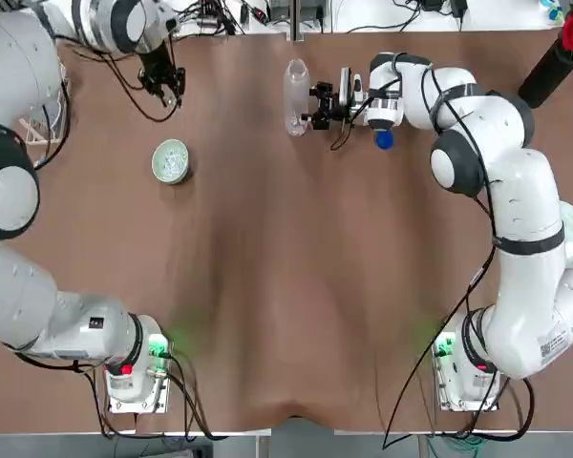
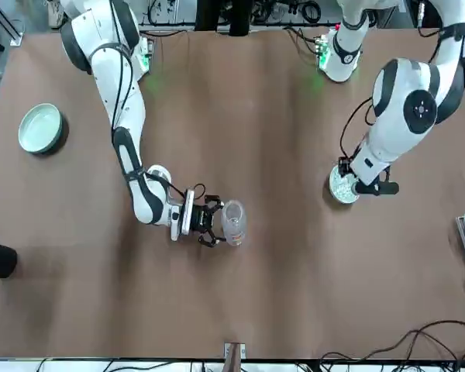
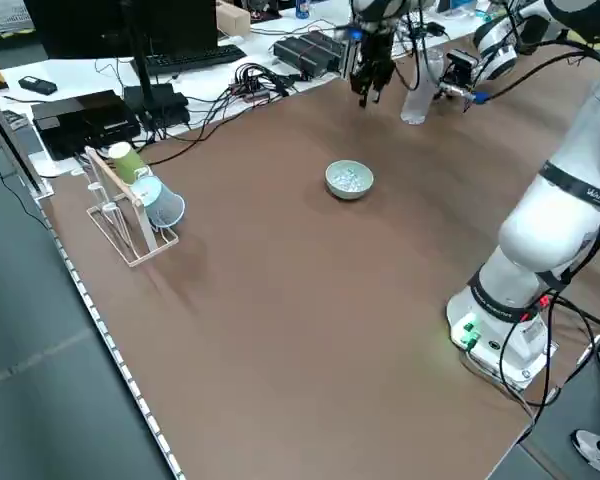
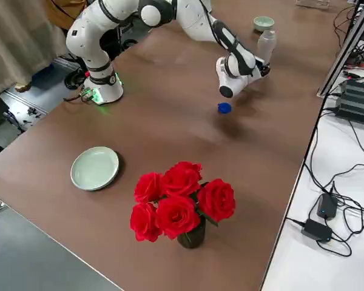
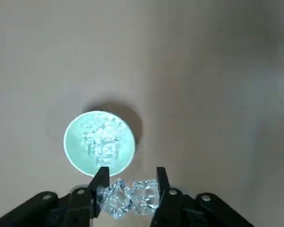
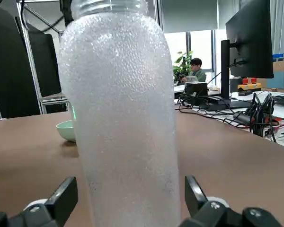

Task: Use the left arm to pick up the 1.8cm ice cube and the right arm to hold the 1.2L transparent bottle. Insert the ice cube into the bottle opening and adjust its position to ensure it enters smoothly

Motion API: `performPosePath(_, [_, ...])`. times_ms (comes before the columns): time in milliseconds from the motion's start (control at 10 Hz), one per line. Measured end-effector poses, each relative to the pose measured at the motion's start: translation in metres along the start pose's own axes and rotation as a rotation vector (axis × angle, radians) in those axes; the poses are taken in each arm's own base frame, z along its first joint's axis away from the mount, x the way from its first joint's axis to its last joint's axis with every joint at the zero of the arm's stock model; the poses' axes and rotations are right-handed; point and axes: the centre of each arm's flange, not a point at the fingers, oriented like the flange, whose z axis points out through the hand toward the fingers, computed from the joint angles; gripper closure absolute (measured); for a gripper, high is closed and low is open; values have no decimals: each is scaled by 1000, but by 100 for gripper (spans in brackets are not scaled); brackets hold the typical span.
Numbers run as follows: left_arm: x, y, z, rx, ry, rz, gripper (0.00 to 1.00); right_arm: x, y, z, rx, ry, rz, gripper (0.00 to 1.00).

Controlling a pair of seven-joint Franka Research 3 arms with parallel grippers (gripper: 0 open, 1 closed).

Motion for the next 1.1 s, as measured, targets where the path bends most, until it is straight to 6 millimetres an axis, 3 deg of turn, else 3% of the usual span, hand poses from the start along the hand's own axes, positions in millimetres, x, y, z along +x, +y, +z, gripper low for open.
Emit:
performPosePath(200, [6, 51, -35, -51, 58, -65, 55, 0, 0, 0, 0, 0, 0, 0])
performPosePath(400, [13, 106, -56, -117, 84, -150, 55, 0, 0, 0, 0, 1, 0, 0])
performPosePath(600, [20, 160, -62, -184, 75, -209, 55, 0, 0, 0, 0, 1, 0, 0])
performPosePath(900, [42, 209, -69, -275, 63, -324, 55, 1, 0, 1, -1, 2, -1, 0])
performPosePath(1100, [54, 249, -50, -327, 58, -373, 55, 1, 0, 1, -1, 2, -1, 0])
